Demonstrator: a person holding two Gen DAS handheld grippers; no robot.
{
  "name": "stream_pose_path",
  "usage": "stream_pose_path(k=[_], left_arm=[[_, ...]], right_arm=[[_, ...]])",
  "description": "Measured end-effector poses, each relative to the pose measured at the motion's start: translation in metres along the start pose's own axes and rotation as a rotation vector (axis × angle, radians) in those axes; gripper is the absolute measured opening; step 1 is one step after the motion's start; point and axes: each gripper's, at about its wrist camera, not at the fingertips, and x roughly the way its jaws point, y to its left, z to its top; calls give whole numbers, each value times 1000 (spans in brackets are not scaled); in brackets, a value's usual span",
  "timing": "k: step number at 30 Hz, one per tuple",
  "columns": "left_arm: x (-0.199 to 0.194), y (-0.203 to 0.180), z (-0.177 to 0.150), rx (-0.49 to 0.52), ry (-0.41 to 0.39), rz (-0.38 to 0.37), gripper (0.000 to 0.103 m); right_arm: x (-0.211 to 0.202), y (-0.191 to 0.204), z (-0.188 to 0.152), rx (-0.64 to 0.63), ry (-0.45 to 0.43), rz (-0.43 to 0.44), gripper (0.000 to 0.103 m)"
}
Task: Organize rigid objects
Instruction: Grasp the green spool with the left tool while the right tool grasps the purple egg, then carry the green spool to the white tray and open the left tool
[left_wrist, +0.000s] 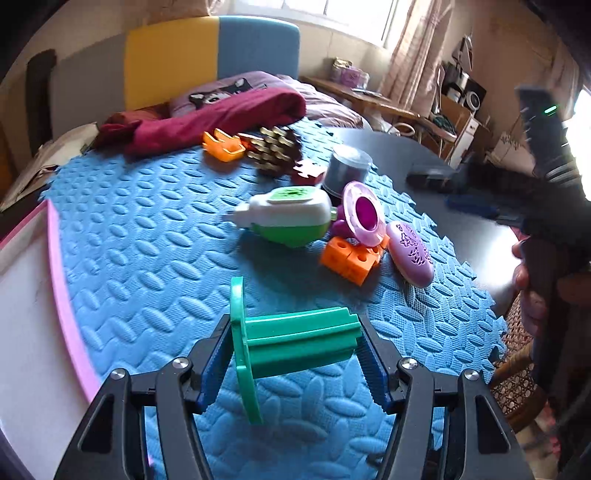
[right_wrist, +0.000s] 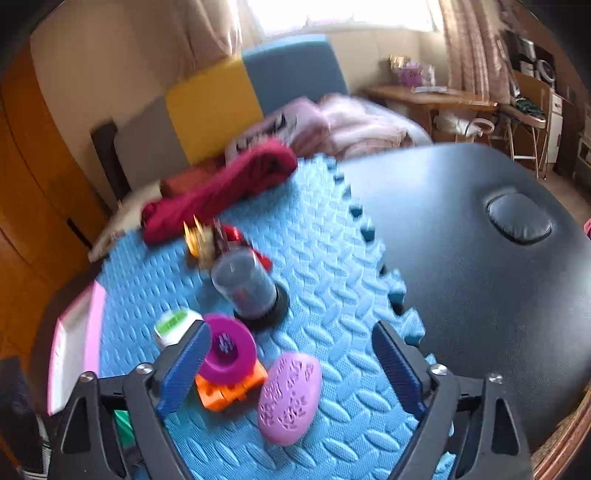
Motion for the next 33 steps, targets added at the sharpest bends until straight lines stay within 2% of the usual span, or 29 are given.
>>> stream_pose_path(k=[3, 7, 8, 11, 12, 14, 18, 22, 24, 26, 28, 33], left_arm=[[-13, 6, -4, -4, -23, 4, 64], [-29, 9, -6, -14, -62, -14, 64], [-32, 9, -6, -17, -69, -18, 64], [-42, 11, -7, -31, -90, -28, 64], [-45, 13, -6, -43, -97, -32, 64], [-52, 18, -7, -59, -112, -36, 64], [-71, 35, -8, -123, -147, -42, 64], [-92, 77, -9, -257, -187, -8, 64], [-99, 102, -8, -325, -202, 30, 64], [-102, 128, -9, -378, -207, 116, 64], [-101, 156, -9, -435, -202, 169, 64], [-81, 205, 5, -472, -165, 297, 64]], right_arm=[[13, 4, -5, -33, 92, -18, 66], [25, 9, -12, -80, 179, -63, 59], [30, 9, -13, -88, 208, -86, 53], [46, 13, -18, -111, 276, -97, 48], [51, 14, -19, -122, 294, -115, 42], [55, 22, -24, -172, 287, -170, 42], [58, 21, -30, -167, 275, -181, 42], [58, 21, -31, -180, 279, -191, 42], [58, 21, -34, -195, 275, -193, 41], [61, 28, -35, -221, 269, -196, 41], [63, 32, -37, -235, 267, -199, 41], [63, 29, -36, -226, 273, -190, 41]])
